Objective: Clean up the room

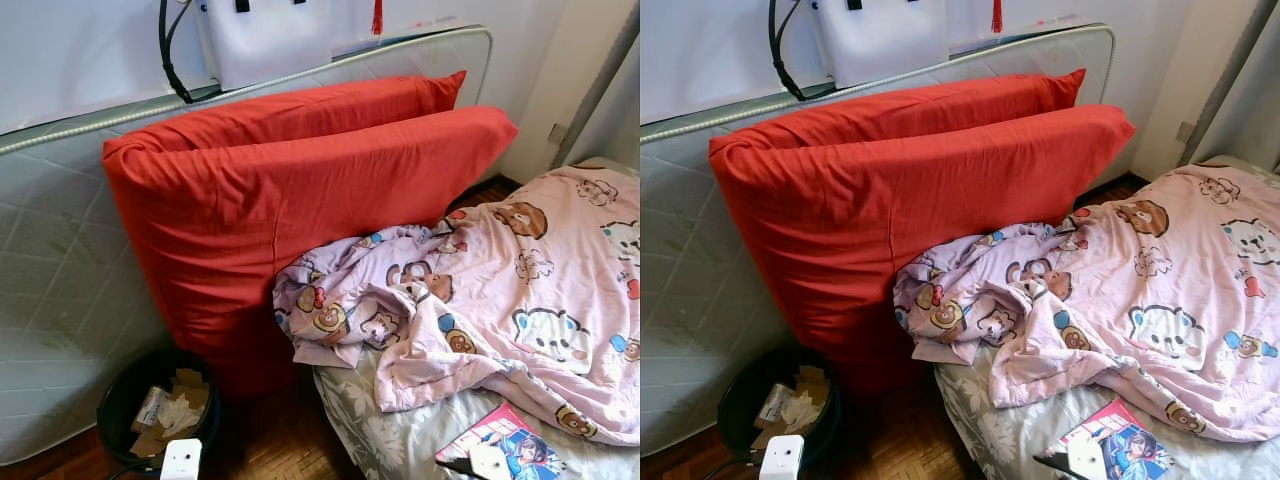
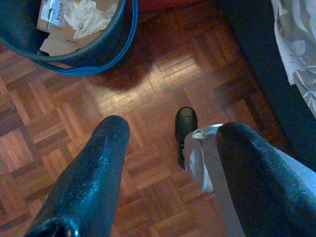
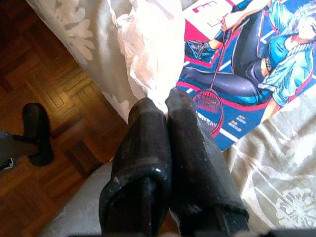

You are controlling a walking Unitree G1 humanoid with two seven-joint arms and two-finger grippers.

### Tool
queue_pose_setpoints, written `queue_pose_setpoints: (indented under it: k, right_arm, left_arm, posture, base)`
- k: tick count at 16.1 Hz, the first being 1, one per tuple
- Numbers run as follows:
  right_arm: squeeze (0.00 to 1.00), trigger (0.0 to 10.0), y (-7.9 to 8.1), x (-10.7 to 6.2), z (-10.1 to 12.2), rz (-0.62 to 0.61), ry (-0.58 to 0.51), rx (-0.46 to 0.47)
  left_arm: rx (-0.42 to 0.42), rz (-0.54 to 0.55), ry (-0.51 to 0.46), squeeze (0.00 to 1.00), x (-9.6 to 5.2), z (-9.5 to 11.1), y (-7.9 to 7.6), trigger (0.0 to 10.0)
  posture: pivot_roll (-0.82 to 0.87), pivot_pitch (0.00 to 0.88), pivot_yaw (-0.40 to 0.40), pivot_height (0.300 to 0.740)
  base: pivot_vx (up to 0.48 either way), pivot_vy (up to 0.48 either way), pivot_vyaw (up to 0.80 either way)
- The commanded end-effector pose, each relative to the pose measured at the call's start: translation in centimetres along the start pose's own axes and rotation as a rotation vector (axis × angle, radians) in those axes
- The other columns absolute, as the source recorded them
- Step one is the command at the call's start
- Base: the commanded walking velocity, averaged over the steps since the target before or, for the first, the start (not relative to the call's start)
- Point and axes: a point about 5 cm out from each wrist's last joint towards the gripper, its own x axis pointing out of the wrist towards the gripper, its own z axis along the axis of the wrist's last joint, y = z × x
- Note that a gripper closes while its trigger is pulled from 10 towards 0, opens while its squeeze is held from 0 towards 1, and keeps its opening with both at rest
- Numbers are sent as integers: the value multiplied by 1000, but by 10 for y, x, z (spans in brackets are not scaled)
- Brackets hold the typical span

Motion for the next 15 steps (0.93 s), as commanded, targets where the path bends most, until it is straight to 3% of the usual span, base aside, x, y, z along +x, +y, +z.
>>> queue_pose_setpoints:
  k: [1,5,7,10,15]
  right_arm:
    - [0,10000,4,-1,-4,5,2,7]
    - [0,10000,27,3,4,27,-14,2]
    - [0,10000,29,4,8,31,-25,1]
    - [0,10000,29,4,9,31,-33,8]
    - [0,10000,25,4,9,19,-36,26]
  left_arm:
    - [3,1,24,0,-1,-4,1,10000]
    - [4,-1,25,0,-1,-4,1,10000]
    - [2,-1,26,0,-1,-4,1,10000]
    - [0,2,27,0,-1,-5,1,10000]
    - [-2,4,29,0,-1,-5,2,10000]
  posture:
    - [-9,3,32,740]
    - [-9,5,32,740]
    - [-9,11,31,740]
    - [-4,17,29,740]
    - [-6,20,30,740]
  base:
    - [0,0,0]
    - [0,0,0]
    - [0,141,0]
    - [0,285,648]
    - [0,285,0]
